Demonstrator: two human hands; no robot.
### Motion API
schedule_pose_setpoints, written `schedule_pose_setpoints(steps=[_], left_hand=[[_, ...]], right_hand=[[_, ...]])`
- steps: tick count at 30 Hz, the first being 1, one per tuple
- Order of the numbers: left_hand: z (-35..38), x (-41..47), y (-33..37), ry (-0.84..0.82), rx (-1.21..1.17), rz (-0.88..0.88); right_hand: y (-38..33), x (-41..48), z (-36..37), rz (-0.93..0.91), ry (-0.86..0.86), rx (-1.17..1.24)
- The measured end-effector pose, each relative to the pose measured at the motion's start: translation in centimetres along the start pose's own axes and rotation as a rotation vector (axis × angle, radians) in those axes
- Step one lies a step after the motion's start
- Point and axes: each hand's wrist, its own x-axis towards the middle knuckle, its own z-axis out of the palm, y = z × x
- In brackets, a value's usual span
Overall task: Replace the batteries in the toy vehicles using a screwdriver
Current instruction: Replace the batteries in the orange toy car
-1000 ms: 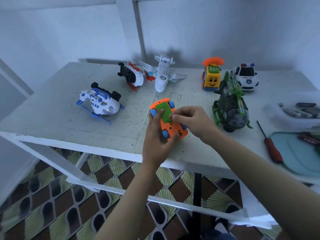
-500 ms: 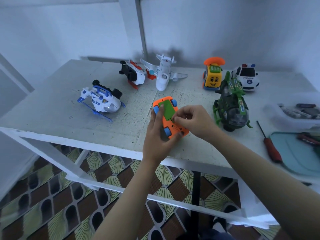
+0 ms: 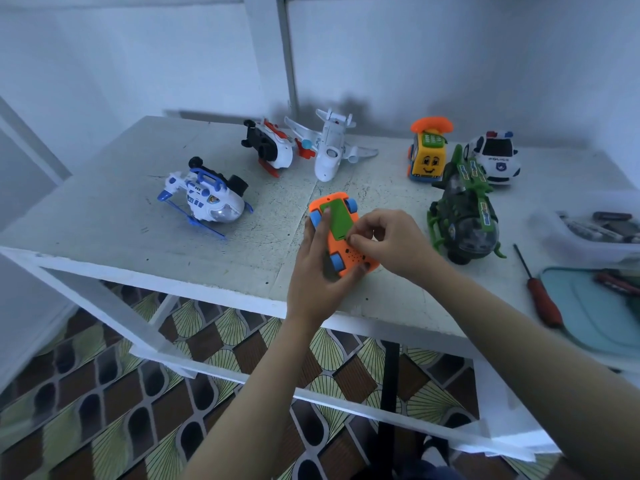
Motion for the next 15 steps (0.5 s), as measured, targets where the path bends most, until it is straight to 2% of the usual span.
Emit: schedule_pose_setpoints(steps=[10,15], left_hand=[[-0.10,-0.05,0.21,0.006,0.009,-0.005],[-0.14,-0.04,0.57,0.005,0.013,-0.004]], right_hand=[[0.35,-0.15,0.55,0.014,0.037,0.001],[0.18,-0.28,0.34,0.111,0.030,0.156]])
